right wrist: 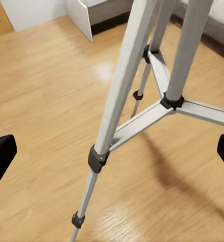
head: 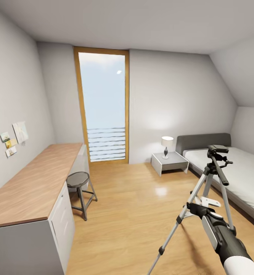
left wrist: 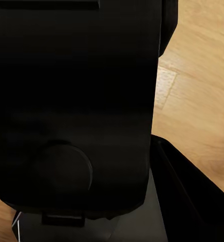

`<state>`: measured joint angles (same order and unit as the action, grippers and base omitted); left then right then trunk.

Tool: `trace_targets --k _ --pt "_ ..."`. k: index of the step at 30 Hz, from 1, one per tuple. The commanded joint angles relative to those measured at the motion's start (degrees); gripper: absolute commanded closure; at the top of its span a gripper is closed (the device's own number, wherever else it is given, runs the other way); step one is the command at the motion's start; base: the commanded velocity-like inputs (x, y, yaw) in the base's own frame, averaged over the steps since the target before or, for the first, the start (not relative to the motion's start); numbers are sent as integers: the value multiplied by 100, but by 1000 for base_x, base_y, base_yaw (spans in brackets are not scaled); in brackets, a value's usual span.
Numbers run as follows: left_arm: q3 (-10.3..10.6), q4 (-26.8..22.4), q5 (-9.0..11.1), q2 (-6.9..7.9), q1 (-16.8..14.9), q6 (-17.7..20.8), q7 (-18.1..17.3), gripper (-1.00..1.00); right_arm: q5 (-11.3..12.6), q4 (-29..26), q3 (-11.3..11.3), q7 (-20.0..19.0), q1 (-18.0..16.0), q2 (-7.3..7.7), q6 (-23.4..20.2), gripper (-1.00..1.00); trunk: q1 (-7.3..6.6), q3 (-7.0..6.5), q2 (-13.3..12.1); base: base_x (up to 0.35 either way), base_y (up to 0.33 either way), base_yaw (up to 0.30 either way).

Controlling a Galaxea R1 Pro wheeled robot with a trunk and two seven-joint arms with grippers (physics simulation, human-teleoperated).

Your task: Attach the digital camera to the camera tripod in the bedroom.

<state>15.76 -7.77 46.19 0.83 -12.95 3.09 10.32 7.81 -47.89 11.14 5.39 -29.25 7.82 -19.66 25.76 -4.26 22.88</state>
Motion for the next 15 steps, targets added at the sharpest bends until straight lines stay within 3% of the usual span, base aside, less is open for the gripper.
trace_targets --k 1,15 --pt "50 -19 21 4 3 34 40 100 60 -7 -8 36 -1 1 -12 -100 2 3 5 0 0 -232" --pt "50 -23 21 -3 3 39 40 100 71 -1 -7 63 -1 -23 32 -100 2 3 5 0 0 -248"
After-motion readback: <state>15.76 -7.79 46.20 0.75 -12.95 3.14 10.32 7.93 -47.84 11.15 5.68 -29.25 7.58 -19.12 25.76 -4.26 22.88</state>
